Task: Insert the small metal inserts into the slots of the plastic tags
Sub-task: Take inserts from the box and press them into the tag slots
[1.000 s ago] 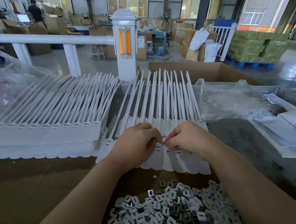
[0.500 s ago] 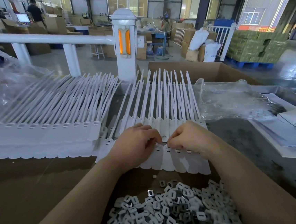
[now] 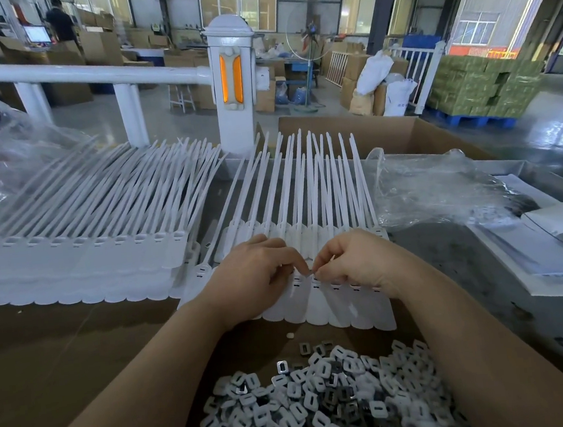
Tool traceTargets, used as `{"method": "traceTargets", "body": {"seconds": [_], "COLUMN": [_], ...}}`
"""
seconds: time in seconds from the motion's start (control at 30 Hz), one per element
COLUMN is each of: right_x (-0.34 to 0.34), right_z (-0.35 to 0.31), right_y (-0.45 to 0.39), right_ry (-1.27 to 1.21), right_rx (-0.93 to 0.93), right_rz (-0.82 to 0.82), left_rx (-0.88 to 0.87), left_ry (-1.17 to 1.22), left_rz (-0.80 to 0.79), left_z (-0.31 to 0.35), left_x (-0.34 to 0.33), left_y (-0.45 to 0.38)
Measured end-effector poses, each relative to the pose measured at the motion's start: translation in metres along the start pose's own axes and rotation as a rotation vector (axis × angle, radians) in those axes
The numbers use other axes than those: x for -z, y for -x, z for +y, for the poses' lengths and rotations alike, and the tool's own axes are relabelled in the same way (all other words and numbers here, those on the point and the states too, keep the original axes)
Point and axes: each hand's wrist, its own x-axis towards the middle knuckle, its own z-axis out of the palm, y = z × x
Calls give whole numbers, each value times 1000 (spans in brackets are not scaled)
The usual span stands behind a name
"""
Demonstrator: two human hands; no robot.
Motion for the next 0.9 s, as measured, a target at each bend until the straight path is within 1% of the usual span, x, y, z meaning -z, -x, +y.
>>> {"method": "traceTargets", "body": {"seconds": [0.13, 0.27, 0.37, 0.43, 0.53, 0.73, 0.8, 0.9], "right_x": [-2, -2, -2, -1, 2, -1, -2, -4], "right_z": [1, 2, 2, 4, 6, 7, 8, 8], "right_y": [0, -2, -2, -3, -4, -6, -6, -7], "right_ry": [88, 111, 93, -22, -145, -163, -166, -106], "right_rx": [84, 99, 60, -8, -66, -76, -73, -52], "right_rz": [-2, -11, 0, 28, 52, 67, 77, 105], "left_rx": [12, 16, 5, -12, -36, -50, -66, -118], "left_ry": [10, 14, 10, -13, -86, -276, -330, -407], "left_rz": [1, -9, -32, -63, -153, -293, -303, -254], "left_z": [-1, 0, 1, 1, 4, 14, 20, 24], "left_x": [0, 1, 3, 5, 9, 13, 12, 11], "left_y": [0, -1, -1, 0, 0, -6, -6, -5]}}
